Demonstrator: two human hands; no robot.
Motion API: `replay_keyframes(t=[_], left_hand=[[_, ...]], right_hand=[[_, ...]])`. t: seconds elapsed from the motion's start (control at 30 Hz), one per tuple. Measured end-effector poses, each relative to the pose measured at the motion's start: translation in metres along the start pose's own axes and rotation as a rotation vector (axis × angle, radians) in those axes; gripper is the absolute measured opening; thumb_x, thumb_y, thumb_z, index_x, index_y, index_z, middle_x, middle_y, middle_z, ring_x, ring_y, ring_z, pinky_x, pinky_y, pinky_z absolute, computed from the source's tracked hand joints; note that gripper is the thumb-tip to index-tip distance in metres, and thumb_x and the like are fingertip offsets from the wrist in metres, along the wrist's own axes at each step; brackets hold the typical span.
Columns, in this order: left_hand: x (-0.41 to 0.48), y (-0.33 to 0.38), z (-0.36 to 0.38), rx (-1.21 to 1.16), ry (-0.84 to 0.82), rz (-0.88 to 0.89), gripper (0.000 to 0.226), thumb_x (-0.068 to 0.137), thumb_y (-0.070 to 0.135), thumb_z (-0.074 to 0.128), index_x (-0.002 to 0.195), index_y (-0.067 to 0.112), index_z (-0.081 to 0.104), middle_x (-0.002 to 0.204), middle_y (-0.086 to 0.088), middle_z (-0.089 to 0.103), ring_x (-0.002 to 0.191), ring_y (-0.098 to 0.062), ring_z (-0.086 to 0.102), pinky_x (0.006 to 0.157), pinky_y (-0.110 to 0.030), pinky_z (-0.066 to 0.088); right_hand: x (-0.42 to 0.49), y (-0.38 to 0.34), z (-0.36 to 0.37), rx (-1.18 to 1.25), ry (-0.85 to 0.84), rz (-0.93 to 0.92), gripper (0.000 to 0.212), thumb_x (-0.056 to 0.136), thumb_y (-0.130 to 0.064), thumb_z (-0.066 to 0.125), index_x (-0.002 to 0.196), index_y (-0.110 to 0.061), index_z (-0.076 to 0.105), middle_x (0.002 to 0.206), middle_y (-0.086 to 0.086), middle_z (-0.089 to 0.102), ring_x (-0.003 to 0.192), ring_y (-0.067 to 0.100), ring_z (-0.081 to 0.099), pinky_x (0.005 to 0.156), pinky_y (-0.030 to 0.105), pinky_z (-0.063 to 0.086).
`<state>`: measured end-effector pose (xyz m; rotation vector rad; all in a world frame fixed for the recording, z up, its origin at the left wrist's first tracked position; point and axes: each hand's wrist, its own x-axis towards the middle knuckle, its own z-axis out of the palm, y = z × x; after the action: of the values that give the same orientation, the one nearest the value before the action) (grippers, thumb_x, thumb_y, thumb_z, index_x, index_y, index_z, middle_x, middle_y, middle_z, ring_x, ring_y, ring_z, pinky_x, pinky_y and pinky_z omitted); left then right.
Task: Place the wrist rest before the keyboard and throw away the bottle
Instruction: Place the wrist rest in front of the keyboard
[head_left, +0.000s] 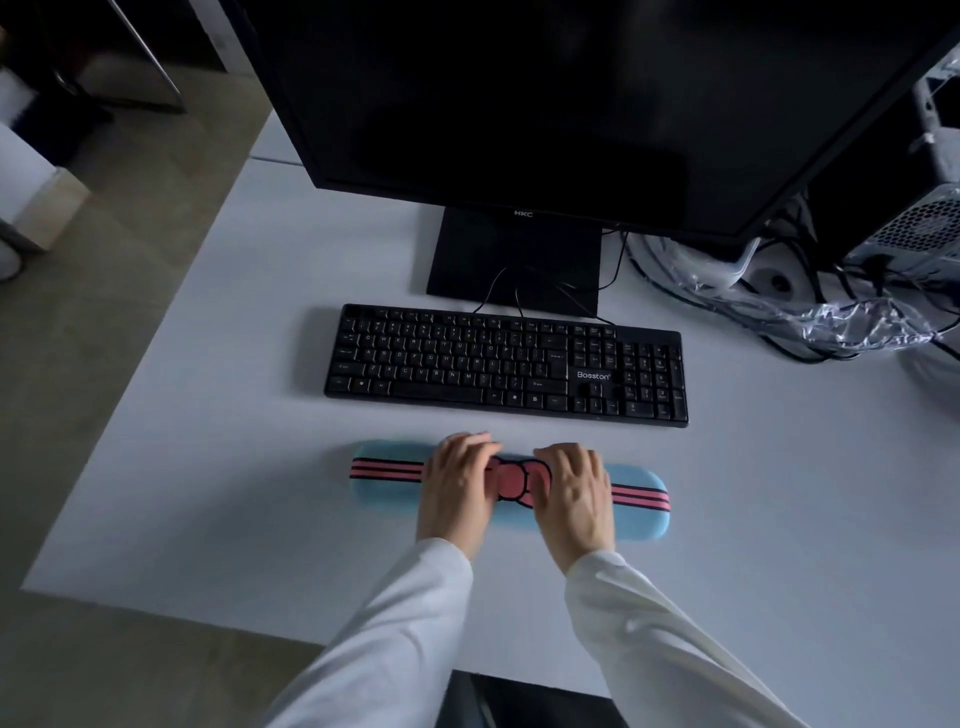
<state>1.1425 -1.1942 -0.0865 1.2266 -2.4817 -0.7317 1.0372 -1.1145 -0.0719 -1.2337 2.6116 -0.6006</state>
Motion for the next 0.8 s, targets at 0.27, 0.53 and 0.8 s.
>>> replay_keyframes(t=[0.27, 0.53, 0.8], left_hand=[[-0.002, -0.004, 0.029, 0.177, 0.073, 0.033, 0.027, 0.069, 0.016, 0.054, 0.094, 0.022, 0.06, 0.093, -0.001, 0.069, 0.092, -0.017, 0.043, 0.08, -0.027, 0.032], [-0.007, -0.05, -0.003, 0.333, -0.011, 0.106, 0.039, 0.094, 0.034, 0.031, 0.125, 0.028, 0.053, 0.131, -0.002, 0.062, 0.12, -0.014, 0.043, 0.106, -0.036, 0.024], [-0.015, -0.08, -0.022, 0.397, -0.076, 0.087, 0.048, 0.097, 0.034, 0.015, 0.143, 0.027, 0.029, 0.152, 0.003, 0.038, 0.146, -0.011, 0.013, 0.117, -0.033, 0.008]], right_hand=[[0.012, 0.014, 0.032, -0.066, 0.041, -0.129, 0.018, 0.075, -0.024, 0.05, 0.084, -0.013, 0.061, 0.085, 0.009, 0.061, 0.082, 0.021, 0.037, 0.073, 0.029, 0.031], [0.002, 0.044, 0.017, -0.138, 0.032, -0.13, 0.048, 0.088, -0.036, 0.039, 0.124, -0.008, 0.054, 0.132, 0.011, 0.055, 0.126, 0.025, 0.036, 0.106, 0.039, 0.027], [-0.006, 0.071, 0.008, -0.227, -0.047, -0.121, 0.057, 0.093, -0.043, 0.014, 0.14, -0.014, 0.03, 0.148, 0.002, 0.033, 0.145, 0.006, -0.007, 0.118, 0.039, 0.0]])
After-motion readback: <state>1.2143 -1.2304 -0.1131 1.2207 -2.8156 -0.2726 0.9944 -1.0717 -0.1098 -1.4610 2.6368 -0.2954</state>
